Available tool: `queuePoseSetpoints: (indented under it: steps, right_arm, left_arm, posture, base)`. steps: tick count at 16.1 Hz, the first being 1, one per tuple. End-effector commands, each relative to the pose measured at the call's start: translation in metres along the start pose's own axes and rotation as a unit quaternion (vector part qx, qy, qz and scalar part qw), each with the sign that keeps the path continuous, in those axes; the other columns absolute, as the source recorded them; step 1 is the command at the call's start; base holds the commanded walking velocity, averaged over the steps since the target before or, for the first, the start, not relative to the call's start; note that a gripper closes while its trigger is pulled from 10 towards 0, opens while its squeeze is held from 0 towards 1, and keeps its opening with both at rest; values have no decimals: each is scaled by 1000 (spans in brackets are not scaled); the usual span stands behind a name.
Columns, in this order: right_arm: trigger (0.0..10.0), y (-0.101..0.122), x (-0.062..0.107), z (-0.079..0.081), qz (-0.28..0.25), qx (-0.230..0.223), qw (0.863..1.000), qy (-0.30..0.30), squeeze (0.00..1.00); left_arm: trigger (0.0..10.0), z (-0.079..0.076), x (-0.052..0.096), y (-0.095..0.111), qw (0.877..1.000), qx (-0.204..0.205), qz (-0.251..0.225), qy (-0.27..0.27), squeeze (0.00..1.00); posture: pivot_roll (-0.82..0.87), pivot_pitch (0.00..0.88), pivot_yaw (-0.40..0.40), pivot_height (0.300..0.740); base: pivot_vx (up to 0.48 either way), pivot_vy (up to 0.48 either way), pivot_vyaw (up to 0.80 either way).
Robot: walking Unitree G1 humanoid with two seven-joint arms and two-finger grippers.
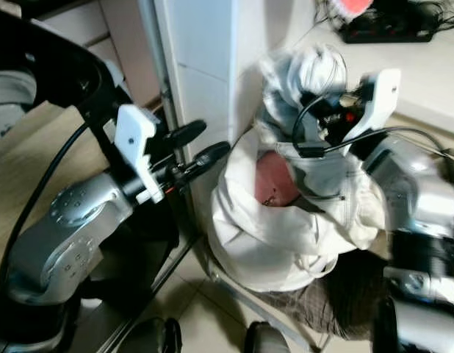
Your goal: Clothes washing
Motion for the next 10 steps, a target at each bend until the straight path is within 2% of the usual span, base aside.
queuePoseSetpoints:
  steps: [1, 5, 7, 8, 9, 10]
  right_arm:
    - [0, 26, 3, 37, -37, -13, 996, 78, 0]
    - [0, 42, 11, 66, -74, -85, 986, 123, 0]
    - [0, 43, 12, 75, -72, -99, 983, 138, 0]
    - [0, 41, 12, 82, -69, -111, 979, 153, 0]
    - [0, 41, 12, 85, -66, -115, 978, 161, 0]
    - [0, 39, 13, 90, -61, -118, 976, 171, 0]
  left_arm:
    - [10000, -5, -8, 7, 1000, -4, -20, -23, 1000]
    - [10000, -9, -26, 15, 998, -3, -45, -33, 1000]
    - [10000, -7, -34, 14, 999, -12, -44, -20, 1000]
    - [10000, -4, -36, 14, 999, -3, -47, -6, 43]
    - [10000, -3, -37, 13, 999, -5, -47, -1, 0]
    - [10000, -2, -37, 11, 999, -29, -41, 5, 0]
  posture:
    - [-47, 43, 35, 740]
    - [-66, 31, 33, 740]
    - [-68, 29, 33, 740]
    - [-67, 27, 29, 740]
    - [-67, 27, 29, 740]
    - [-65, 25, 25, 740]
  base:
    - [0, 0, 0]
    - [0, 0, 0]
    - [0, 0, 0]
    - [0, 0, 0]
    - [0, 0, 0]
    - [0, 0, 0]
Point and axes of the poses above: a point about 5 cm out from each wrist's last joint towards the gripper, its own x axis pointing back from the gripper into the wrist, its own y axis along the axis of the wrist's last joint, z = x × y, the point moved 5 cm from there along -x, pointing out of the wrist towards the gripper, and after that the axes turned 12 degrees about -x, right-handed, at the moved point
